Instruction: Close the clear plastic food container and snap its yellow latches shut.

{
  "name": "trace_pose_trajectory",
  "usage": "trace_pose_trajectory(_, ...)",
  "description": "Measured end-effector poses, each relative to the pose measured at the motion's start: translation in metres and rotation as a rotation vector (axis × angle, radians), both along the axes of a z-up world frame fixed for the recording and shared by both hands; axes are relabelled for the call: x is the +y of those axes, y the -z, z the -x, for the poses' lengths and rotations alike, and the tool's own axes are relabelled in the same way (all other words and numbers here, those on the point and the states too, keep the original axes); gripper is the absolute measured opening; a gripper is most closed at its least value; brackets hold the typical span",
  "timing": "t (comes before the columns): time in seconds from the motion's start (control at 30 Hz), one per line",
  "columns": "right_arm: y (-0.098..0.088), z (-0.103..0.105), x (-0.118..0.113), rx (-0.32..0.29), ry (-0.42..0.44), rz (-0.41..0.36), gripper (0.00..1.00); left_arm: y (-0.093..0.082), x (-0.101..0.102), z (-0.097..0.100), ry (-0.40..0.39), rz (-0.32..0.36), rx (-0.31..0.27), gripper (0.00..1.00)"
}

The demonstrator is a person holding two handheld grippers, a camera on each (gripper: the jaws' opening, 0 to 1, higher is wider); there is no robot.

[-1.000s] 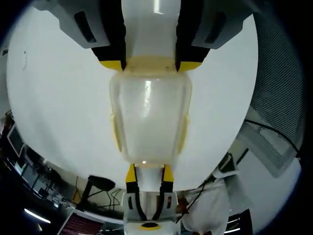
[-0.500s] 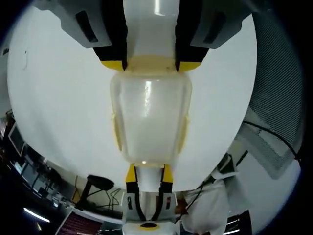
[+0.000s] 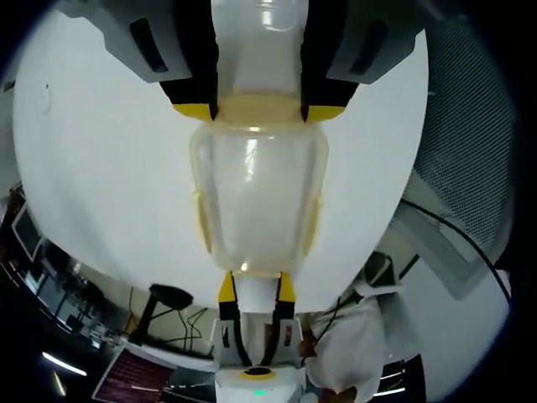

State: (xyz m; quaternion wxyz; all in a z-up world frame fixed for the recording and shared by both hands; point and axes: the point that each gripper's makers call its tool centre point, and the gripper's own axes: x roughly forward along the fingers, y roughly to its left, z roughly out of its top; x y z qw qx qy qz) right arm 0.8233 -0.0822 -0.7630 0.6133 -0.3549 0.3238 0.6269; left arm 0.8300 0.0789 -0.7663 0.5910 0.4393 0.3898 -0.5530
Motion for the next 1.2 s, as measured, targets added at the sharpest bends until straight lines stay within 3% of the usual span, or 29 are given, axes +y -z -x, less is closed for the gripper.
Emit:
trace_pose_trajectory(0.6,-0.042,0.006,-0.015,-0.026,-0.022,-0.034,0.34,-0.039,-0.015,0.008,-0.011,0.01,-0.025,0.32)
trace_pose_trajectory(1.2,-0.066,0.003,-0.063,-0.05,-0.03,-0.018,0.34,-0.068,-0.067,0.007,-0.018,0.024,-0.028,0.32)
